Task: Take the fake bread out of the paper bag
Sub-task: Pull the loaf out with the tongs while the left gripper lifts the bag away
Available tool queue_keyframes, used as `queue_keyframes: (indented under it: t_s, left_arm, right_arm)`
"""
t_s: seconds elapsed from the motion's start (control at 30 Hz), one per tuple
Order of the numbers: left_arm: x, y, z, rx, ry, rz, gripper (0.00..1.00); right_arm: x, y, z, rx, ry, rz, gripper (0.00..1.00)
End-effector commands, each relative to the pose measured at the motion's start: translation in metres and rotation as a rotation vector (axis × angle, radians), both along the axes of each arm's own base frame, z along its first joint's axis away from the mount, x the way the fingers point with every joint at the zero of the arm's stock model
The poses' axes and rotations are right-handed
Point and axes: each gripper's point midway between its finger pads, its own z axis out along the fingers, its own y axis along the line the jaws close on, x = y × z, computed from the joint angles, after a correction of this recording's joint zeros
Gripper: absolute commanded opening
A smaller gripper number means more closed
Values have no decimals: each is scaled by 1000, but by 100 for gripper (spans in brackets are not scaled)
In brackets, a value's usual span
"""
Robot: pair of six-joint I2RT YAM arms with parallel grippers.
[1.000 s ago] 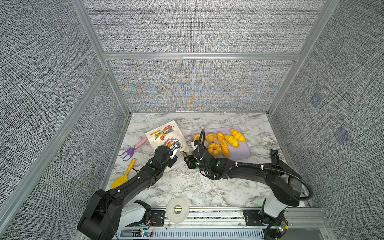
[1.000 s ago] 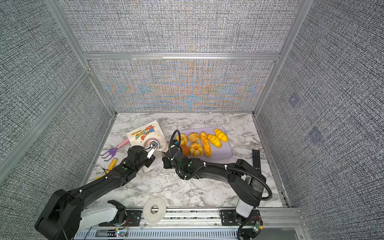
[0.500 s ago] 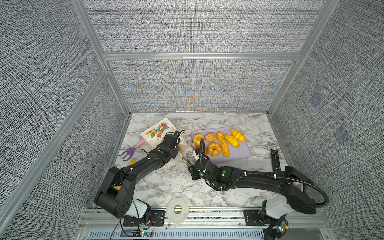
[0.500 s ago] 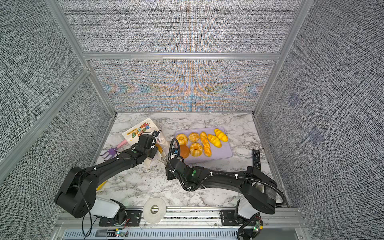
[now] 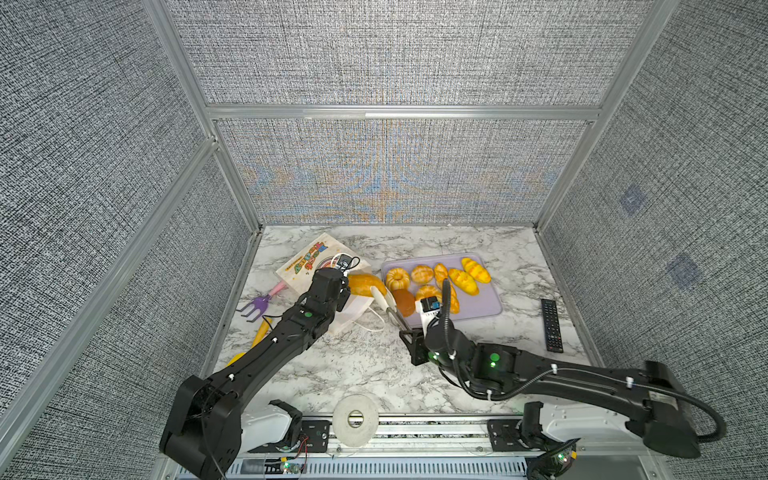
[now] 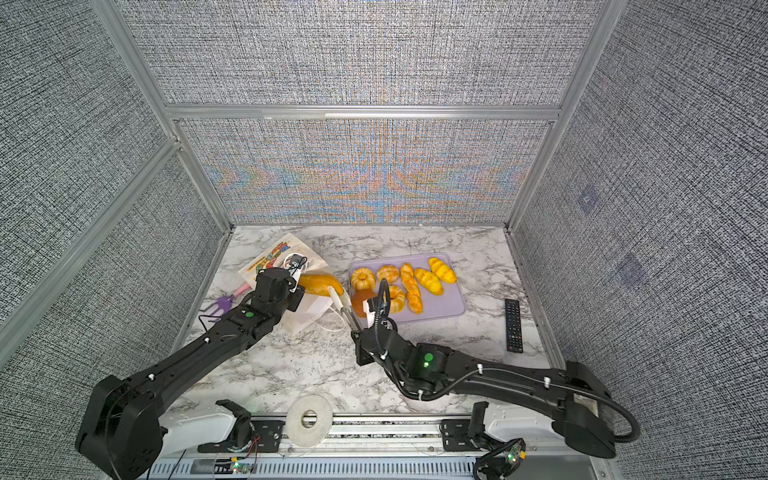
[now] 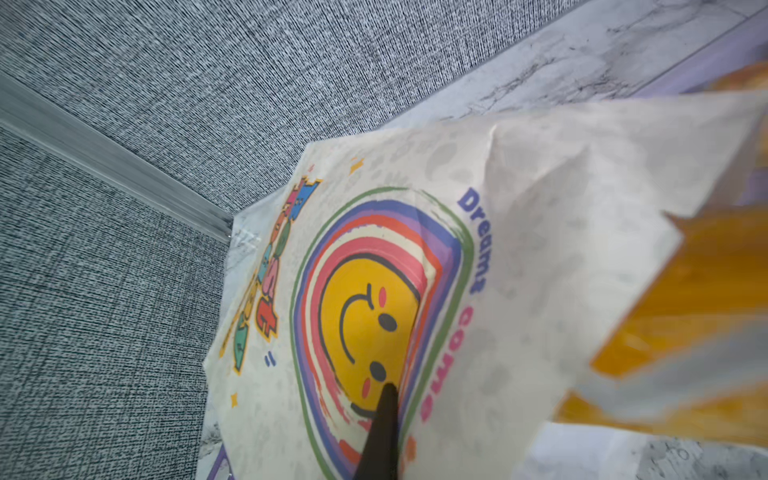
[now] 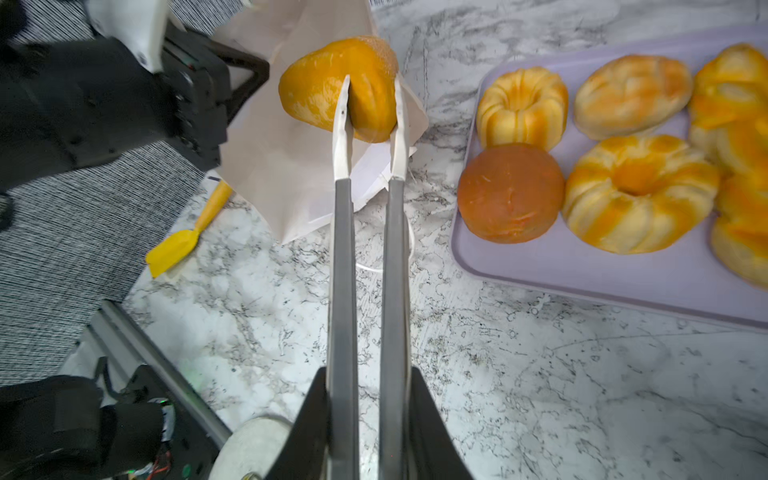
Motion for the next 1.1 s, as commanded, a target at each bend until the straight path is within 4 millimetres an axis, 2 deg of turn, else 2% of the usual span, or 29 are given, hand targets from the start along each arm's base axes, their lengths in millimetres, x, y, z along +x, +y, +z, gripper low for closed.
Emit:
queue_keyframes:
  t_s: [0.0,0.13,0.2,0.37,0.47,0.63,0.77,0.87,0.97,1.07]
  left_arm:
    - [10,3,37,-4,-117,25,0]
    - [21,4,76,-51,-158,73,0]
    - [27,2,85,-60,-146,89,0]
    - [46,6,86,-93,-65,141,0]
    - [57,13,79,-164,-1,185,0]
    - [74,21,68,-259,119,251,0]
    - [83,13,67,-323,186,243,0]
    - [88,8,70,-436,236,220,0]
    - [92,8,71,-565,288,204,0]
    - [97,19,63,-709,348,234,0]
  right_arm:
    - [-3,-25,34,33,-63,-40,0]
    - [-14,-56,76,121,-107,-38,0]
    - [-20,-71,91,155,-122,-36,0]
    - [-35,-108,132,265,-184,-24,0]
    - [-41,-128,149,255,-209,-25,0]
    - [-39,-162,147,123,-219,-97,0]
    - [-31,-196,144,45,-239,-223,0]
    - [-26,-221,137,-16,-255,-329,0]
    - [-24,-233,128,-60,-264,-374,0]
    - [-25,-238,121,-67,-264,-386,0]
